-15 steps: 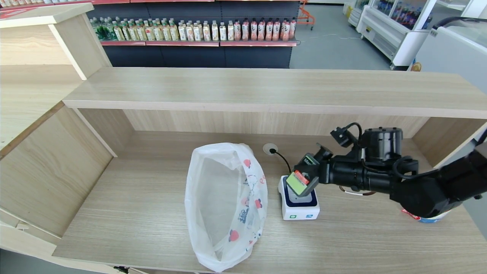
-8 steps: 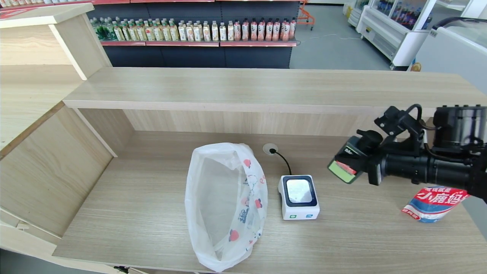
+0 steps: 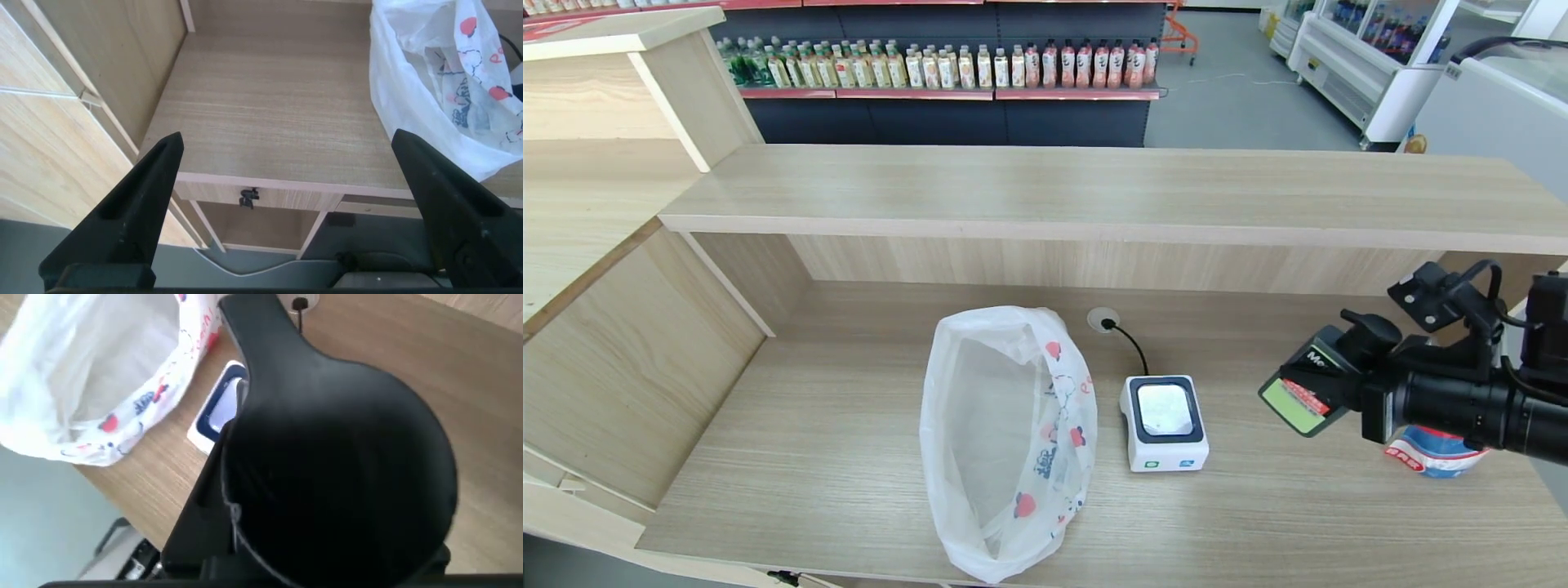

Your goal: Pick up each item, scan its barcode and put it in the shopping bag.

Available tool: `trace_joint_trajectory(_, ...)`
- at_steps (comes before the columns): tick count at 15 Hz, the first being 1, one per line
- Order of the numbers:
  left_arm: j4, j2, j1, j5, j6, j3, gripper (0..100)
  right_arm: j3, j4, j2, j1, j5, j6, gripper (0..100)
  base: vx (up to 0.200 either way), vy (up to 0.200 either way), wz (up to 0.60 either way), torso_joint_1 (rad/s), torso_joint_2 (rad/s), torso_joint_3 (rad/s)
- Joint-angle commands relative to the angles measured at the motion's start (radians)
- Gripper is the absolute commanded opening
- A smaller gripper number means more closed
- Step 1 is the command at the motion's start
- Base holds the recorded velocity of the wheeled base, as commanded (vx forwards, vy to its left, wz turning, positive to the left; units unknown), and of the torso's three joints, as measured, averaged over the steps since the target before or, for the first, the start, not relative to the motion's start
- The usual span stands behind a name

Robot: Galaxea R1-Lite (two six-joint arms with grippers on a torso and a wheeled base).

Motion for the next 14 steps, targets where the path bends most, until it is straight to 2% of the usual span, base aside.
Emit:
trace_joint_trajectory(1, 0.000, 0.000, 0.000, 0.000, -0.001, 0.000, 100, -0.030, -0.001, -0.005, 0.063, 0.001, 0.080, 0, -0.200, 0.200, 0.00, 0.017, 0.01, 0.002)
trace_joint_trajectory(4, 0.000, 0.000, 0.000, 0.000, 0.003, 0.000, 100, -0.076, 0.001, 0.061, 0.141, 0.000, 0.121, 0, -0.200, 0.200, 0.00, 0.001, 0.00, 0.004)
trace_joint_trajectory(6, 0.000, 0.000, 0.000, 0.000, 0.002, 0.000, 100, -0.103, -0.001, 0.121, 0.190, -0.010, 0.120, 0, 0.000, 0.000, 0.00, 0.000, 0.00, 0.000)
trace_joint_trajectory(14, 0.000, 0.000, 0.000, 0.000, 0.002, 0.000, 100, -0.419, -0.021, 0.464, 0.299, -0.036, 0.121, 0, 0.000, 0.000, 0.00, 0.000, 0.00, 0.000)
